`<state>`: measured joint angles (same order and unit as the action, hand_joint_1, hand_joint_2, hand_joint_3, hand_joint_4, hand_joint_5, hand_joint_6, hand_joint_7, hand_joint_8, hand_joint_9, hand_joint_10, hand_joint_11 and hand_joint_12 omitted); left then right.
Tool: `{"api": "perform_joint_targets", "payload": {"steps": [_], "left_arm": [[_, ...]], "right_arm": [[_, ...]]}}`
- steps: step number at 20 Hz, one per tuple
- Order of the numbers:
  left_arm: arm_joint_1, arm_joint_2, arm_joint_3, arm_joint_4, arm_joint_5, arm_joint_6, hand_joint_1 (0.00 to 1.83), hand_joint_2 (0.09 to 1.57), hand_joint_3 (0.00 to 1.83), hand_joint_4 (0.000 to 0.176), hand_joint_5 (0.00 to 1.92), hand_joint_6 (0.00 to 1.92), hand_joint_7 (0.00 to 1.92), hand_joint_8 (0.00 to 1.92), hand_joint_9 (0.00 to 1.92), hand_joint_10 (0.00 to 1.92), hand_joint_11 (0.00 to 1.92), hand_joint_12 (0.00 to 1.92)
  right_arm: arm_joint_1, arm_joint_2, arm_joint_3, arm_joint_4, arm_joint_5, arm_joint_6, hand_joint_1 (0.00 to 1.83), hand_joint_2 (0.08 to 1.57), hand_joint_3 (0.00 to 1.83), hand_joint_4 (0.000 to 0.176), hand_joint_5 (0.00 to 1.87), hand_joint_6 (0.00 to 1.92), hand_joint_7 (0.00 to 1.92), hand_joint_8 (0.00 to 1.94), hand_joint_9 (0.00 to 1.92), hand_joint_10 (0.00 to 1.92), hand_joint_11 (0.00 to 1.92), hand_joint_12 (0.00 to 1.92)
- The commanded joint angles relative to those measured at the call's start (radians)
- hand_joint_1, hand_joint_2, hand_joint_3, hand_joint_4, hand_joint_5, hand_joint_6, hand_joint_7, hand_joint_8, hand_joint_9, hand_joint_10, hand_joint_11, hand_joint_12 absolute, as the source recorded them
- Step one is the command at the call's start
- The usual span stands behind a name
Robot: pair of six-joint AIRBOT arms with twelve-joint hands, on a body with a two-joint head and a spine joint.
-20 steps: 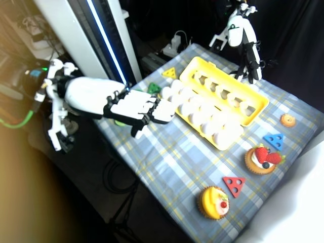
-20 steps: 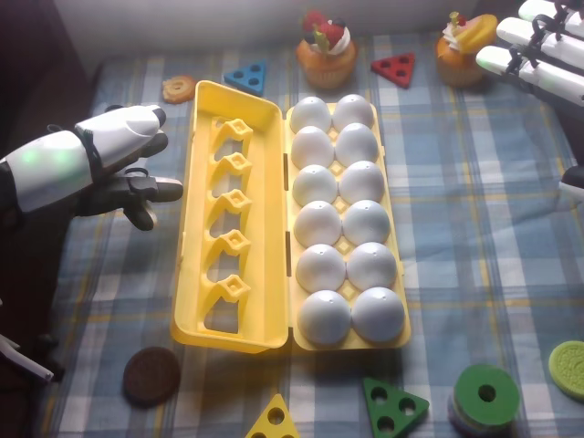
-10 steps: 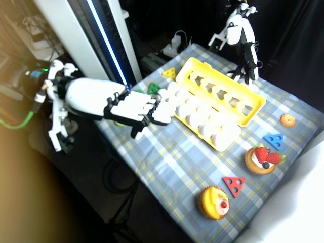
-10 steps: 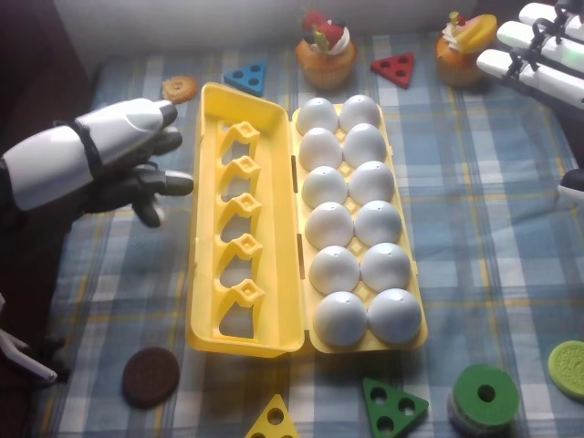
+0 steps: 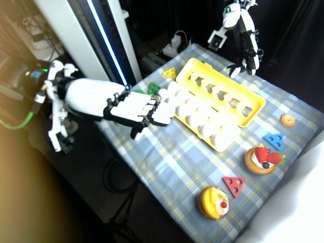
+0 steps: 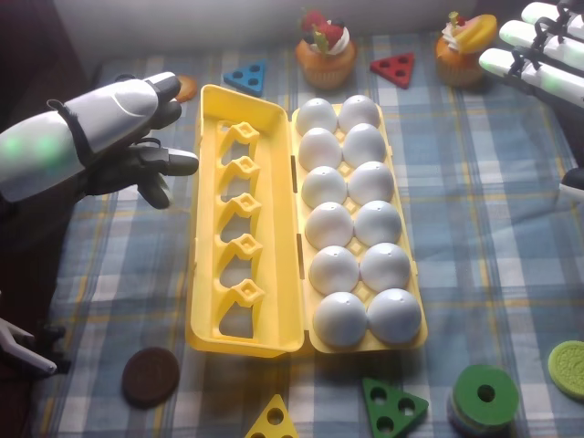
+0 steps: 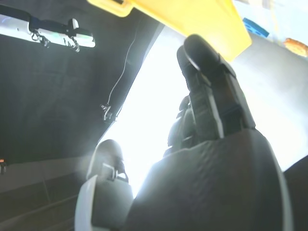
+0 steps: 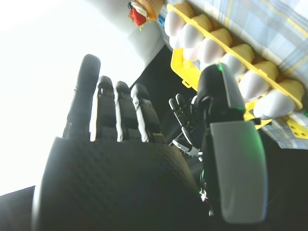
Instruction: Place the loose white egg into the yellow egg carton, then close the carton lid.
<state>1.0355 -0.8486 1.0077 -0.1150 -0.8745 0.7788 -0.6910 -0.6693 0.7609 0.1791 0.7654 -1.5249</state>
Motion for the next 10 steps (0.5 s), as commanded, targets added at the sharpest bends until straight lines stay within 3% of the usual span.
{"api": "perform_joint_targets", "payload": {"steps": [1,3,5,6,9,10], "left_arm": [[-0.017,0.011,0.004,-0.009,-0.095,-0.014,0.0,1.19,0.02,0.0,0.0,0.0,0.06,0.0,0.41,0.28,0.27,1.51],[-0.041,0.019,0.007,0.009,-0.054,-0.014,0.0,1.18,0.01,0.0,0.0,0.0,0.07,0.01,0.46,0.3,0.35,1.49],[-0.099,0.026,0.015,0.063,0.04,-0.014,0.0,1.18,0.0,0.0,0.0,0.0,0.09,0.0,0.33,0.26,0.12,1.62],[-0.128,0.028,0.02,0.092,0.086,-0.014,0.0,1.18,0.0,0.0,0.0,0.0,0.09,0.0,0.25,0.23,0.02,1.57],[-0.193,0.028,0.036,0.155,0.214,-0.018,0.0,1.19,0.0,0.0,0.0,0.0,0.1,0.0,0.21,0.17,0.0,1.38],[-0.194,0.029,0.04,0.166,0.234,-0.027,0.0,1.19,0.0,0.0,0.0,0.0,0.13,0.01,0.27,0.19,0.0,1.47]], "right_arm": [[0.003,0.002,0.003,-0.006,0.124,-0.006,0.8,1.23,0.03,0.0,0.0,0.0,0.0,0.0,0.0,0.0,0.0,1.92],[-0.001,0.002,0.003,-0.005,0.122,-0.006,0.78,1.23,0.03,0.0,0.0,0.0,0.0,0.0,0.0,0.0,0.0,1.92],[-0.002,0.003,0.004,-0.003,0.116,-0.006,0.76,1.23,0.03,0.0,0.0,0.0,0.0,0.0,0.0,0.0,0.0,1.92],[-0.002,0.003,0.004,-0.003,0.11,-0.006,0.76,1.23,0.03,0.0,0.0,0.0,0.0,0.0,0.0,0.0,0.0,1.92],[-0.002,0.003,0.006,-0.003,0.098,-0.006,0.68,1.24,0.04,0.0,0.0,0.0,0.0,0.0,0.0,0.0,0.0,1.92],[-0.002,0.003,0.008,-0.002,0.097,-0.006,0.65,1.24,0.04,0.0,0.0,0.0,0.0,0.0,0.0,0.0,0.0,1.92]]}}
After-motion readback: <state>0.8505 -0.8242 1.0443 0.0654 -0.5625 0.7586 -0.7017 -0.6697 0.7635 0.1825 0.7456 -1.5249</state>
